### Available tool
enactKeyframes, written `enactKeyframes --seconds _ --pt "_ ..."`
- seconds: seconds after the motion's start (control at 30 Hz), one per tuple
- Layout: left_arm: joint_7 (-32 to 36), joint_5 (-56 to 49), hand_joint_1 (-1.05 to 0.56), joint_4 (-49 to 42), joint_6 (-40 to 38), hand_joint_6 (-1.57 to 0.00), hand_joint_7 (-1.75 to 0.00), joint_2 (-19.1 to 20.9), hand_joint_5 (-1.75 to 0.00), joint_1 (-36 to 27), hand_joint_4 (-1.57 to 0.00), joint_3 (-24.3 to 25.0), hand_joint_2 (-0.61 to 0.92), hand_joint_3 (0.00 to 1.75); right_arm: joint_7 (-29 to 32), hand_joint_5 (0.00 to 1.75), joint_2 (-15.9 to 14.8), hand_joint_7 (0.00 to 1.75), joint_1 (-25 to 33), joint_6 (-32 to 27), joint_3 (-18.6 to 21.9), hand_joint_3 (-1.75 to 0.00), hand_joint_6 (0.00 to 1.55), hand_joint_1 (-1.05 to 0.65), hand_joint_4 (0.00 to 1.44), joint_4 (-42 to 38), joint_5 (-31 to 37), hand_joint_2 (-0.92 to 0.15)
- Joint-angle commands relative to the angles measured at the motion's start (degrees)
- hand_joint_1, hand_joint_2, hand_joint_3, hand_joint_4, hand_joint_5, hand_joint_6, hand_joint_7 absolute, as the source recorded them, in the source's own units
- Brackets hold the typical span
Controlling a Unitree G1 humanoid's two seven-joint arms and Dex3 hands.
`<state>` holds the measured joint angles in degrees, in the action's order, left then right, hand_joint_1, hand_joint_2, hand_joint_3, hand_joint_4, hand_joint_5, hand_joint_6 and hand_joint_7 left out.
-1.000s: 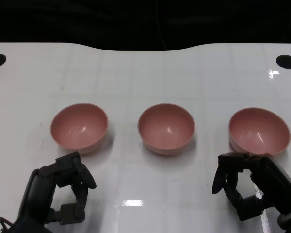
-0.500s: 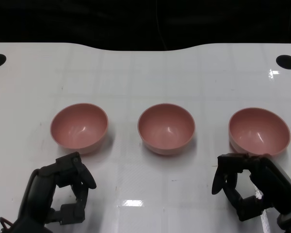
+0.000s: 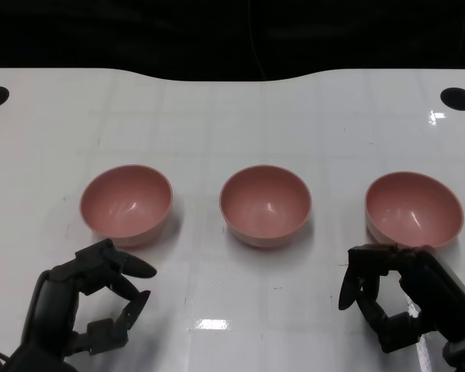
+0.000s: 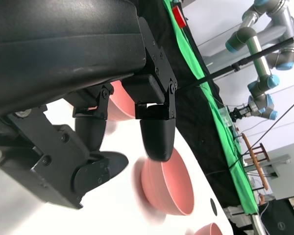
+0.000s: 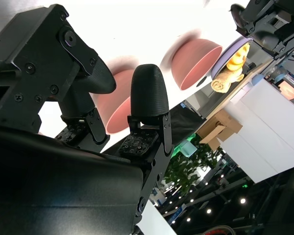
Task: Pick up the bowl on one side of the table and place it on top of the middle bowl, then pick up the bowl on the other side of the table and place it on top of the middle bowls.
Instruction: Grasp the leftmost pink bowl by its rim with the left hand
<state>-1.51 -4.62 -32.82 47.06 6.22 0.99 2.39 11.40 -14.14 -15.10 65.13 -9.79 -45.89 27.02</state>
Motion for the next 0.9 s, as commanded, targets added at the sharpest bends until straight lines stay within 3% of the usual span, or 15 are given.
enactKeyframes --seconds 0.03,0.23,0.4,0.6,0.9 --pt "3.6 -4.5 -0.14 1.2 -1.2 -0.81 -0.30 1.9 -0.85 -0.3 -0.66 0.8 0.91 0.13 0.2 1.71 -0.7 1.36 0.1 0.5 -0.1 -1.58 0.86 0.02 0.86 0.5 -0.2 -0.18" --pt "13.5 -18.5 -0.20 6.7 -6.4 -0.74 -0.04 3.5 -0.57 -1.7 -0.53 -0.1 0.92 0.03 0.1 1.71 -0.7 1.36 0.7 0.3 -0.1 -1.59 0.86 0.01 0.85 1.1 -0.4 -0.18" --pt "18.8 -28.2 -0.27 14.8 -16.1 -0.62 0.00 3.5 -0.45 -1.8 -0.49 -1.8 0.90 0.00 0.2 1.72 -0.8 1.36 0.8 0.7 0.0 -1.60 0.86 0.01 0.85 1.2 -0.5 -0.19" --pt "19.9 -39.9 -0.39 24.2 -29.7 -0.48 0.00 4.8 -0.34 -1.4 -0.45 -5.9 0.91 0.00 0.4 1.71 -1.0 1.35 0.9 1.3 0.2 -1.59 0.85 0.01 0.85 0.9 -0.4 -0.19" --pt "18.4 -50.7 -0.48 28.3 -44.9 -0.37 0.00 6.3 -0.25 1.7 -0.36 -12.0 0.92 0.01 -0.2 1.74 -1.0 1.37 1.0 1.5 0.2 -1.59 0.86 0.02 0.85 0.9 -1.2 -0.18"
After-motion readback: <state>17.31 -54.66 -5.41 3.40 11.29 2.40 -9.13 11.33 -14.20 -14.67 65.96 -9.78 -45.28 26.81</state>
